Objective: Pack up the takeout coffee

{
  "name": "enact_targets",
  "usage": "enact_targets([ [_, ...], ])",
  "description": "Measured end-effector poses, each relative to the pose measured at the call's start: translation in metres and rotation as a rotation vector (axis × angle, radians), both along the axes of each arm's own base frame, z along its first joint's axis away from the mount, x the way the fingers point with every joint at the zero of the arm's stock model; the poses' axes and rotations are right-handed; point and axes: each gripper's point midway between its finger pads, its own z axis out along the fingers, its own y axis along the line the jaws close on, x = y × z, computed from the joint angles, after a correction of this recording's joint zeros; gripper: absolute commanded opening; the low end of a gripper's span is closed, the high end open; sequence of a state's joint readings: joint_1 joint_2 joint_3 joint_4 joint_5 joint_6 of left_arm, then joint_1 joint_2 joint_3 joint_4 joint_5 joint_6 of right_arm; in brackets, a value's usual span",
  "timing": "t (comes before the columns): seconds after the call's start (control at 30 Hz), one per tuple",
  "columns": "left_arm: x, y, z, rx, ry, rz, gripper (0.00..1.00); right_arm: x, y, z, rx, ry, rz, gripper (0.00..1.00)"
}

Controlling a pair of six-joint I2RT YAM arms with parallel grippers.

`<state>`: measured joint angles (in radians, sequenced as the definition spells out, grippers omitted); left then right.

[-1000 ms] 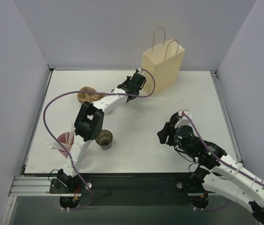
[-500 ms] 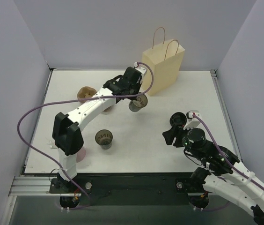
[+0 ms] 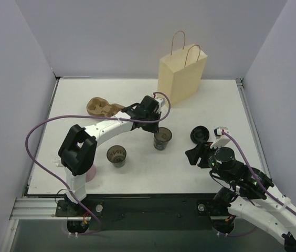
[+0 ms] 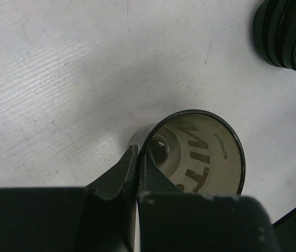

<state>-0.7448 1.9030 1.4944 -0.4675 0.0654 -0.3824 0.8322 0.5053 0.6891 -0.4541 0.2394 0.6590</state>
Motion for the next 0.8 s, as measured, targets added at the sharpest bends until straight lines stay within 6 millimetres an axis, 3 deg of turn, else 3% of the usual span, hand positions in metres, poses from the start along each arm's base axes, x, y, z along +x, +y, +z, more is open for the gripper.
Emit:
enact_targets([
  [0.07,0.002,-0.004,-0.005,-0.008,0.003,0.001,0.28,0.0,0.0,0.0,0.0,0.002,-0.001,0.54],
  [0.1,0.002,-0.005,-0.005,-0.01,0.001,0.001,0.44,0.0,0.0,-0.001,0.0,0.003,-0.001,0.54],
  [0.2,0.005,-0.004,-0.004,-0.004,-0.013,0.008,0.57,-0.001,-0.001,-0.002,-0.006,0.007,-0.001,0.54],
  [0.37,0.011,0.012,0.005,0.072,-0.045,0.048,0.6,-0.002,-0.002,-0.003,-0.009,0.011,-0.001,0.54],
  [0.53,0.02,0.039,0.067,0.131,-0.156,0.129,0.6,-0.002,-0.002,-0.003,-0.01,0.011,0.0,0.54],
  [0.67,0.003,0.089,0.112,0.213,-0.223,0.229,0.61,-0.003,-0.003,-0.002,-0.008,0.009,0.001,0.54],
  [0.8,-0.032,0.138,0.123,0.28,-0.225,0.293,0.62,-0.004,-0.004,0.0,-0.003,-0.001,0.003,0.54],
])
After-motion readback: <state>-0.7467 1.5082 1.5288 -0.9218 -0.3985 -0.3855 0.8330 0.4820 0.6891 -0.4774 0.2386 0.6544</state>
